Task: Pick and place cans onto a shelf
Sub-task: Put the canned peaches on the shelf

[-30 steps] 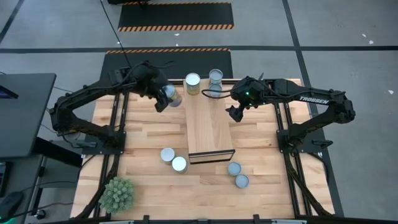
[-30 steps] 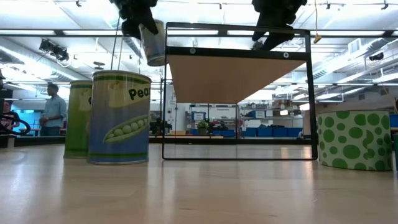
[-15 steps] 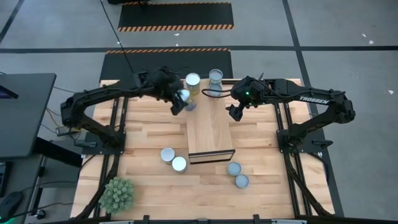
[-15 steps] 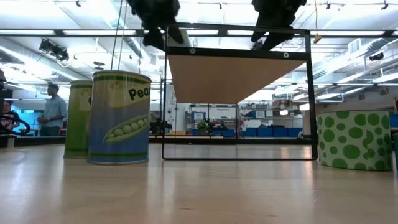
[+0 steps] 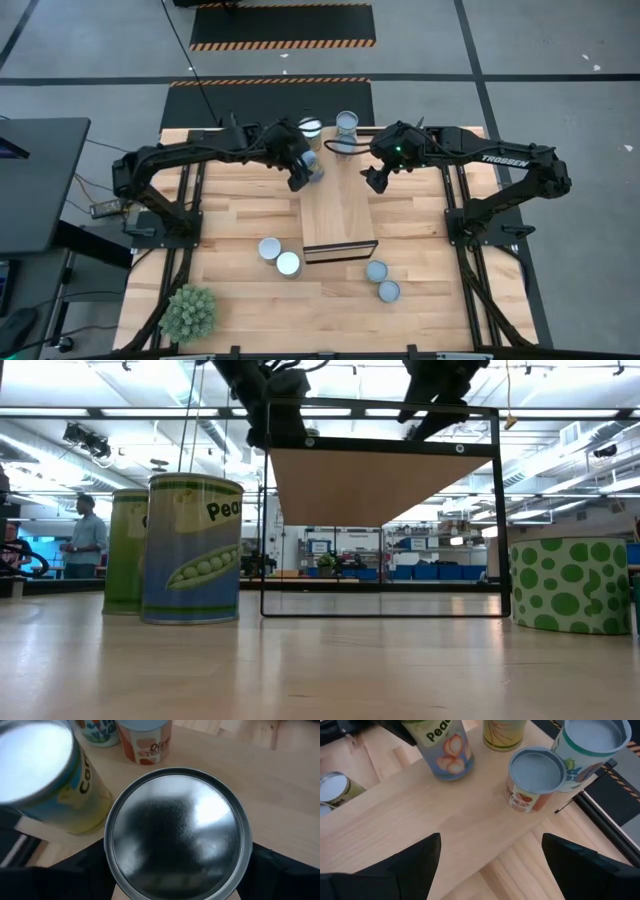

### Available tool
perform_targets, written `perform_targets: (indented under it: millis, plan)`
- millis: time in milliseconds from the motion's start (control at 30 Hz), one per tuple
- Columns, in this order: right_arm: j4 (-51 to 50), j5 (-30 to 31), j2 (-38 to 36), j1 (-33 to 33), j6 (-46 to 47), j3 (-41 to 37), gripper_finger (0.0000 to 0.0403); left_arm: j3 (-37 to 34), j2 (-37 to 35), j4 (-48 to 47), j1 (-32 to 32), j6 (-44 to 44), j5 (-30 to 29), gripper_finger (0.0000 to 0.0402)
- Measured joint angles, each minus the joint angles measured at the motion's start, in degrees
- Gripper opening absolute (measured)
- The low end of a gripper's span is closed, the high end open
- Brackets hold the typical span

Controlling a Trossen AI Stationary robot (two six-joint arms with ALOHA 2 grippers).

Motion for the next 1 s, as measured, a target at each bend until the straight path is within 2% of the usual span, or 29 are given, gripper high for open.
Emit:
perform_targets:
  millis: [133,500,900,1000]
  plan:
    - [0.36,-0.02,0.00,-0.01,0.02,0.00,0.0354,0.00,0.44,1.19,-0.67,1.97,-1.72,0.0313]
    - [0.42,-0.04,0.00,0.00,0.86,0.00,0.0354,0.00,0.81,2.11,-0.65,3.56,-1.33,0.0315]
    - [0.47,-0.26,0.00,-0.02,0.90,0.00,0.0354,0.00,0.87,2.34,-0.42,3.59,4.20,0.0317]
    - [0.47,-0.26,0.00,0.00,0.90,0.00,0.0354,0.00,0.87,2.19,-0.14,2.15,4.67,0.0338]
